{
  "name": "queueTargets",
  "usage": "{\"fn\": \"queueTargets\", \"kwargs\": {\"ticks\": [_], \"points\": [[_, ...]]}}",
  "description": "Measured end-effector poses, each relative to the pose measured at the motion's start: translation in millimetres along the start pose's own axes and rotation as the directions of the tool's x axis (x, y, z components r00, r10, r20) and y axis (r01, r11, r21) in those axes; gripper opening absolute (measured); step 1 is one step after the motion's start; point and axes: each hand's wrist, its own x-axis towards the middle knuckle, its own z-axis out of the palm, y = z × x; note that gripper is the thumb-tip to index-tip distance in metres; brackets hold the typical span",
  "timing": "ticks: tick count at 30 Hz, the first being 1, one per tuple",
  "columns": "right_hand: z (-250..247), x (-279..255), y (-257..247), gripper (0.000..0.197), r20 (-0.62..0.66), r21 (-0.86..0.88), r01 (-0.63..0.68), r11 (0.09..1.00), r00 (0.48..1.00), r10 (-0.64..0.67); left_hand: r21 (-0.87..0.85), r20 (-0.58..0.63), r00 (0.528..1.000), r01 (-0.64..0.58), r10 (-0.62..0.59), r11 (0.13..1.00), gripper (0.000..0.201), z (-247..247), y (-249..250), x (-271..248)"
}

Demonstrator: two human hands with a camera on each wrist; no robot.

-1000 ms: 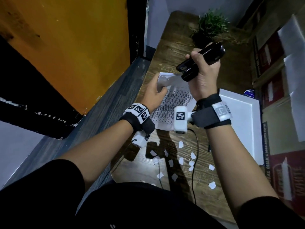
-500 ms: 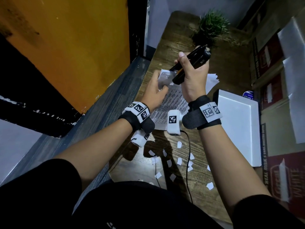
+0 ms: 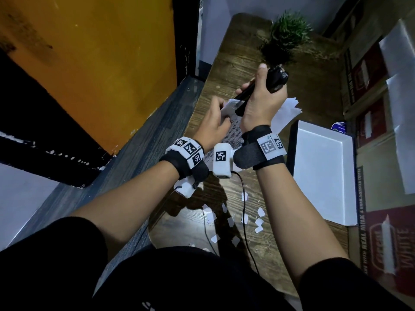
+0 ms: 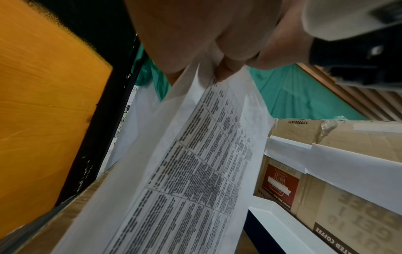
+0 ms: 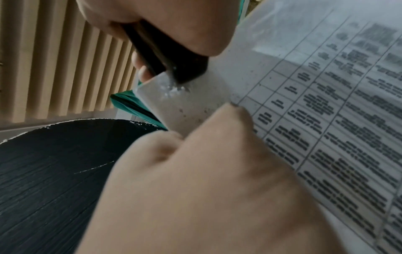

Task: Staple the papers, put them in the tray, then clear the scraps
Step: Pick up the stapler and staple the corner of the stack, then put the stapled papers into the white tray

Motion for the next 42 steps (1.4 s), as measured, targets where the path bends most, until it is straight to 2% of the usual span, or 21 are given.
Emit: {"fn": "queueTargets", "kwargs": {"ticks": [4, 6, 8, 10, 13, 15, 17, 19, 20, 22, 23, 25, 28, 31, 33, 37, 39, 42], "points": [[-2.4, 6.1, 4.6, 0.022, -0.032, -0.013, -0.045, 0.999, 0.998, 0.045, -0.033, 0.024, 0.999, 0.021, -0.021, 0.999, 0.032, 2.8, -1.5, -3.1], [-3.9, 6.0, 7.2, 0.021, 0.044, -0.008, -0.034, 0.999, 0.998, 0.034, -0.045, 0.027, 0.998, 0.059, -0.057, 0.997, 0.032, 4.0, -0.9, -3.8], [-5.2, 4.6, 3.9, 0.028, 0.175, -0.028, 0.051, 0.998, 0.984, -0.046, -0.049, 0.049, 0.994, 0.105, -0.102, 0.993, 0.038, 4.6, 0.6, -4.1], [-11.8, 10.0, -6.6, 0.037, 0.224, -0.051, 0.163, 0.985, 0.963, -0.148, -0.024, 0.096, 0.987, 0.130, -0.127, 0.991, 0.048, 5.6, -3.3, -3.0], [-48.8, 36.9, -20.2, 0.048, 0.115, -0.098, 0.248, 0.964, 0.965, -0.236, 0.018, 0.087, 0.986, 0.141, -0.142, 0.990, 0.056, 6.5, -14.6, 1.1], [-89.6, 48.7, -25.6, 0.050, 0.080, -0.271, 0.205, 0.940, 0.978, -0.190, 0.015, 0.045, 0.986, 0.159, -0.160, 0.987, 0.058, 8.3, -18.8, 3.1], [-144.1, 47.7, -23.0, 0.044, 0.111, -0.506, 0.097, 0.857, 0.993, -0.047, 0.008, 0.016, 0.987, 0.160, -0.160, 0.987, 0.055, 10.8, -20.5, 5.7], [-206.1, 36.0, -15.8, 0.035, 0.122, -0.712, 0.011, 0.702, 0.987, 0.109, 0.005, 0.007, 0.990, 0.141, -0.141, 0.990, 0.052, 13.1, -21.6, 9.4], [-237.8, 27.3, -10.9, 0.030, 0.098, -0.815, -0.015, 0.579, 0.982, 0.163, 0.004, 0.012, 0.991, 0.130, -0.130, 0.992, 0.049, 13.7, -20.1, 10.4], [-305.2, 14.8, 5.9, 0.031, 0.008, -0.963, -0.059, 0.264, 0.970, 0.243, 0.011, 0.016, 0.993, 0.116, -0.116, 0.993, 0.045, 14.9, -18.7, 11.9], [-338.7, 10.0, 15.3, 0.032, -0.050, -0.989, -0.088, 0.122, 0.956, 0.288, 0.000, 0.016, 0.993, 0.113, -0.113, 0.994, 0.043, 15.2, -16.6, 12.2], [-399.4, -3.0, 32.8, 0.032, -0.185, -0.982, -0.163, -0.092, 0.915, 0.359, -0.030, 0.010, 0.994, 0.111, -0.110, 0.993, 0.042, 17.1, -14.3, 13.1], [-467.7, -21.7, 53.9, 0.034, -0.345, -0.920, -0.218, -0.327, 0.844, 0.409, -0.033, -0.021, 0.992, 0.121, -0.122, 0.992, 0.043, 21.1, -12.0, 14.0], [-493.8, -36.9, 60.0, 0.044, -0.450, -0.858, -0.278, -0.432, 0.812, 0.372, -0.008, -0.042, 0.995, 0.095, -0.095, 0.995, 0.038, 24.6, -11.4, 15.4], [-501.8, -41.8, 63.9, 0.049, -0.484, -0.835, -0.304, -0.459, 0.802, 0.349, 0.002, -0.044, 0.994, 0.098, -0.097, 0.995, 0.040, 26.5, -10.1, 15.7], [-513.6, -42.6, 74.8, 0.053, -0.492, -0.828, -0.323, -0.458, 0.811, 0.317, -0.006, -0.049, 0.985, 0.163, -0.163, 0.987, 0.046, 30.0, -7.2, 11.6], [-516.0, -45.5, 79.9, 0.052, -0.488, -0.836, -0.344, -0.427, 0.822, 0.294, -0.015, -0.055, 0.975, 0.215, -0.215, 0.977, 0.051, 30.1, -7.9, 9.3], [-507.2, -47.4, 83.8, 0.047, -0.535, -0.803, -0.405, -0.438, 0.814, 0.227, -0.032, -0.062, 0.975, 0.210, -0.211, 0.977, 0.051, 26.7, -4.2, 8.5]]}}
